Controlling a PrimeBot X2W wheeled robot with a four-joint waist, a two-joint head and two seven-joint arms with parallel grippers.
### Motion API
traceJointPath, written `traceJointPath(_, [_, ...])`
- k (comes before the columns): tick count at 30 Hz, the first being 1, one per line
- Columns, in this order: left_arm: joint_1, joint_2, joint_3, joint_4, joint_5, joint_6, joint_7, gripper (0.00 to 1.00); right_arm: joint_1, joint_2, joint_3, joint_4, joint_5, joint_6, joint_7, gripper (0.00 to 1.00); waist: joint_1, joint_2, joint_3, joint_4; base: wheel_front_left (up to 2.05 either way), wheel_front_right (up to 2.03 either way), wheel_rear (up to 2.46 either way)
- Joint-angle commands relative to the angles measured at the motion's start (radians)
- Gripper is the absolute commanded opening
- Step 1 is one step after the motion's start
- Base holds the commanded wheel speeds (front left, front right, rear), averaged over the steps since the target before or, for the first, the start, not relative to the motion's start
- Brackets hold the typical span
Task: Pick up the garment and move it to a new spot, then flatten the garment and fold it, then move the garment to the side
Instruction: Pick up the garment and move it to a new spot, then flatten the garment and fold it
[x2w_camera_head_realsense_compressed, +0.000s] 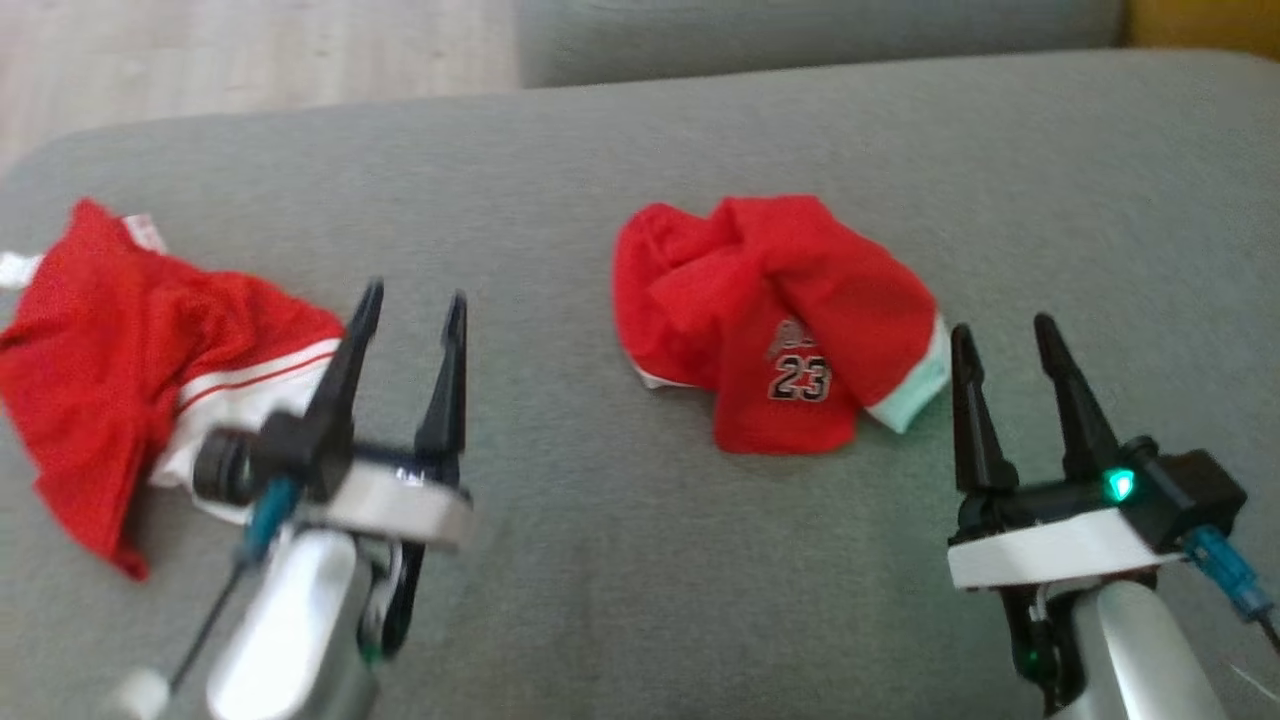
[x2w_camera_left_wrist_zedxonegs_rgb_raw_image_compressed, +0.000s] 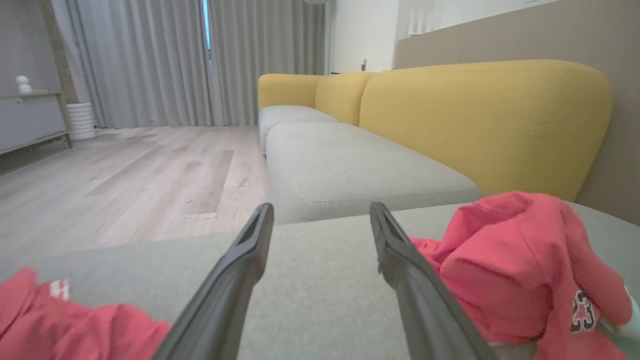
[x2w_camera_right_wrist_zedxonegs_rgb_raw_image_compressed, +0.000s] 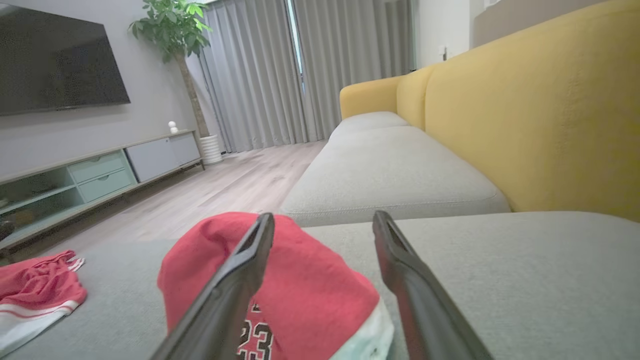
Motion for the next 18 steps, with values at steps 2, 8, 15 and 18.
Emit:
traceJointPath(2, [0.055, 0.013, 0.069, -0.08, 0.024, 0.018, -0.009, 1.0, -0.005, -0.004, 0.023, -0.02, -0.012, 0.008, -0.011, 1.0, 0.0001, 0.0, -0.026, 0.046, 0.0, 0.0, 0.0])
traceJointPath(8, [0.205, -0.051, 0.145, -0.162, 0.056, 0.015, -0.009, 1.0, 0.013, -0.004, 0.031, -0.005, -0.025, 0.008, -0.011, 1.0, 0.0001, 0.0, -0.038, 0.076, 0.0, 0.0, 0.0])
traceJointPath(15, [0.214, -0.088, 0.189, -0.168, 0.097, -0.034, -0.009, 1.0, 0.004, -0.004, 0.107, 0.058, -0.053, 0.008, -0.011, 1.0, 0.0001, 0.0, -0.04, 0.119, 0.0, 0.0, 0.0])
traceJointPath(18, [0.212, -0.101, 0.204, -0.166, 0.104, -0.051, -0.009, 1.0, -0.024, -0.004, 0.153, 0.138, -0.073, 0.008, -0.011, 1.0, 0.0001, 0.0, -0.031, 0.14, 0.0, 0.0, 0.0])
